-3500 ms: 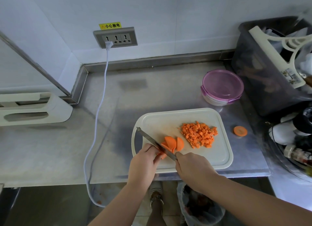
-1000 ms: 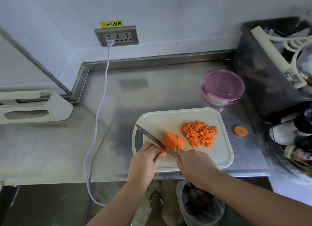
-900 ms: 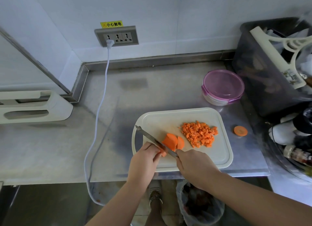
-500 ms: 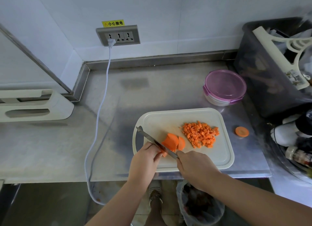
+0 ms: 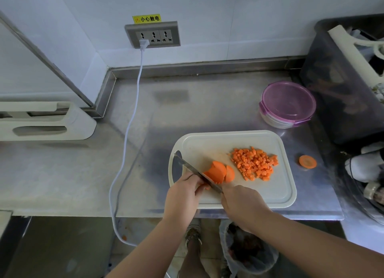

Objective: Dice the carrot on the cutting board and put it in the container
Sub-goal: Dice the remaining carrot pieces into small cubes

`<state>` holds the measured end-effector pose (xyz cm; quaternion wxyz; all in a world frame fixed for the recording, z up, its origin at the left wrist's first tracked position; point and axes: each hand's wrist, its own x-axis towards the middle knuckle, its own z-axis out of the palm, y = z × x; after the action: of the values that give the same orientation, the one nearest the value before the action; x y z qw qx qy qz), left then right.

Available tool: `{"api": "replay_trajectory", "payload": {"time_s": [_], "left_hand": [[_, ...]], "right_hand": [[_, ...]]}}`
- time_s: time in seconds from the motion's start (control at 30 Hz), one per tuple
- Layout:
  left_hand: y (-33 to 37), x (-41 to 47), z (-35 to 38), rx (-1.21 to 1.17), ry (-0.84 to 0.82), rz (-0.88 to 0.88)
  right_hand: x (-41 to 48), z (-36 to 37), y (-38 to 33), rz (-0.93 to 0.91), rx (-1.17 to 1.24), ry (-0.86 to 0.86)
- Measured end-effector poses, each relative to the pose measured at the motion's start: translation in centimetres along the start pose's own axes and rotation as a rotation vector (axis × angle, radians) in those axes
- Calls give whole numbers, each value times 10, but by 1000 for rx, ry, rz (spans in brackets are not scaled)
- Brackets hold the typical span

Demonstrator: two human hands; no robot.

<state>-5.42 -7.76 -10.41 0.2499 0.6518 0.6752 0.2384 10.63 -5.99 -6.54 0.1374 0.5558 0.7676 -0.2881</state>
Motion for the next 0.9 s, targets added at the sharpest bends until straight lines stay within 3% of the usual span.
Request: {"api": "replay_trajectory", "payload": {"time_s": [0.13,0.33,0.9], "left_hand": [[-4,-3,1,39,34,56],[-10,-3,4,29,83,149],[-6,-3,2,54,103,146]], "right_hand": [[1,-5,7,15,114,-10],[-13,-15,7,-6,77,47],[-17,-8,0,-58,-71,32]]}}
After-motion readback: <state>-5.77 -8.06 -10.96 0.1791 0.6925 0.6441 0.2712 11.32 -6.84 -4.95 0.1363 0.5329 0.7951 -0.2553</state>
